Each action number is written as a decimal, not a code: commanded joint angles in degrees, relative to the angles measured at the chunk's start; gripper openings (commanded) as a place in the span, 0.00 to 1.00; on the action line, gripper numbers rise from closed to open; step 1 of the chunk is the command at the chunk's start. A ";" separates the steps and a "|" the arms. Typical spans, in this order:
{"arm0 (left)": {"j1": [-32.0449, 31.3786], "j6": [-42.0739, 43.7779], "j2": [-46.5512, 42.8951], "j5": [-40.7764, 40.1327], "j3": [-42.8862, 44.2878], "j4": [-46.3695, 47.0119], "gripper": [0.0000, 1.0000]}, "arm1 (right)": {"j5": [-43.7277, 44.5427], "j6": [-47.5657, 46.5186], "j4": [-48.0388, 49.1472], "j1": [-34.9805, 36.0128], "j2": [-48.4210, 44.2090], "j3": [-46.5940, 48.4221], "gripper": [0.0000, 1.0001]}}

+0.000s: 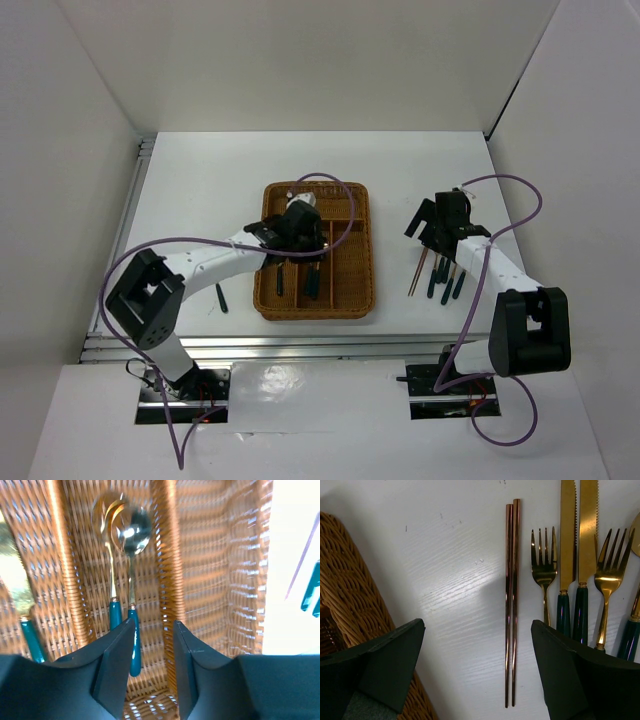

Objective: Sort the eating utensils into containers

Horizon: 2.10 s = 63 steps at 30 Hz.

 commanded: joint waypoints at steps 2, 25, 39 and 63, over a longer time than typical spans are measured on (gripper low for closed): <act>-0.26 3.10 -6.88 -4.81 5.66 -4.44 0.50 | -0.23 0.11 1.13 -0.43 -2.24 0.23 0.95; 26.72 0.12 -33.70 -2.89 -22.01 -18.08 1.00 | -1.37 0.72 2.18 -0.43 1.89 1.99 1.00; 31.82 0.73 -26.14 0.01 -28.61 -12.99 0.79 | -0.23 1.25 1.65 -0.43 1.37 1.99 1.00; 31.82 1.96 -14.98 -4.03 -26.85 -14.04 0.47 | -0.76 1.78 2.18 -0.43 3.12 1.99 1.00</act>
